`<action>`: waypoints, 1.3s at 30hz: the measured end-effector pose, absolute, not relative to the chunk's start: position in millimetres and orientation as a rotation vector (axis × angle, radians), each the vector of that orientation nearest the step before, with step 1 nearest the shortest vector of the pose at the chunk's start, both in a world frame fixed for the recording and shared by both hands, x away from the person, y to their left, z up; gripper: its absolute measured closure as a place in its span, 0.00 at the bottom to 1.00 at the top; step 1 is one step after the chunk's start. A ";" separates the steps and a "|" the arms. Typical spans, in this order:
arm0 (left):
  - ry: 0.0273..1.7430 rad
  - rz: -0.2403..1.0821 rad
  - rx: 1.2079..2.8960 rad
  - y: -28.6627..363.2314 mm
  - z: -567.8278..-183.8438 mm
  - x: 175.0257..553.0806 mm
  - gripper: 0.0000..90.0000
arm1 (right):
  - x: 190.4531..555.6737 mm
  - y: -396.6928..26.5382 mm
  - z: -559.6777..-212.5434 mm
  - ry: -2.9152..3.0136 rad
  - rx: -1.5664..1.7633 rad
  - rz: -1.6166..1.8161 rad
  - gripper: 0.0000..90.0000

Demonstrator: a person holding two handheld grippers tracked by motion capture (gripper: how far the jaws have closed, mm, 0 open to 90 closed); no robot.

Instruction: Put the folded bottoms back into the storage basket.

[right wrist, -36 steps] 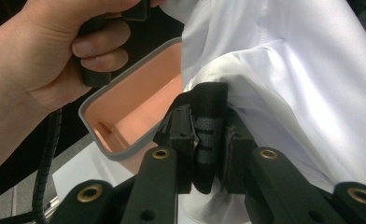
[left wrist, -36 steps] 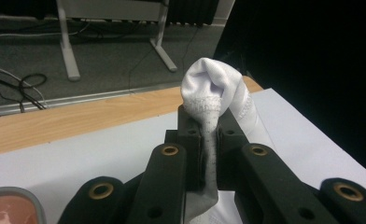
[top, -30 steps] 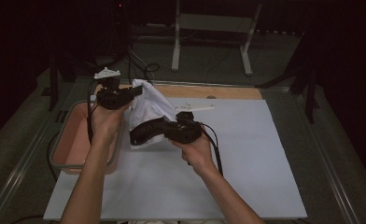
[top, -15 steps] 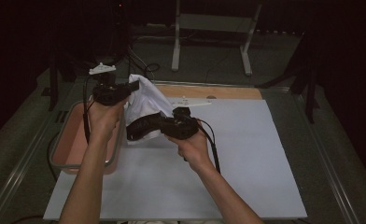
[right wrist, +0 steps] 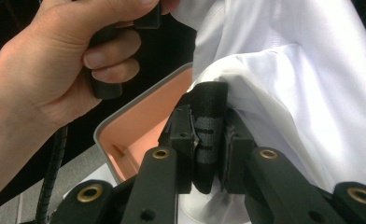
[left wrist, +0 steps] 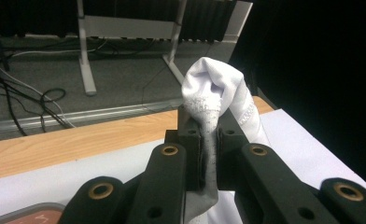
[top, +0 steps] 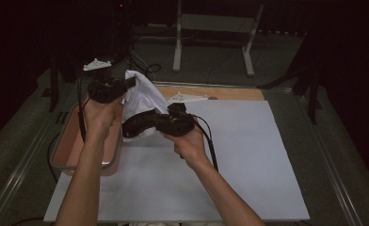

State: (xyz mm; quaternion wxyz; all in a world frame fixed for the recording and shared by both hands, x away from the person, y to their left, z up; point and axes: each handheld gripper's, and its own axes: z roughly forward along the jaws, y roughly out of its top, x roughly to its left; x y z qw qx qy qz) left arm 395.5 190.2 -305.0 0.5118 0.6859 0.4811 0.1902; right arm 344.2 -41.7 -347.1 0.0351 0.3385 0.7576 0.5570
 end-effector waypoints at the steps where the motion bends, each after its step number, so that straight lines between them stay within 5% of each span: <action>1: 1.160 0.459 1.648 191.1 -304.9 395.4 0.94 | 344.0 -39.7 -346.6 2.327 1.043 1.717 0.88; 39: 1.223 0.519 1.610 241.1 -304.4 382.5 0.94 | 340.0 14.7 -358.5 2.388 1.016 1.709 0.88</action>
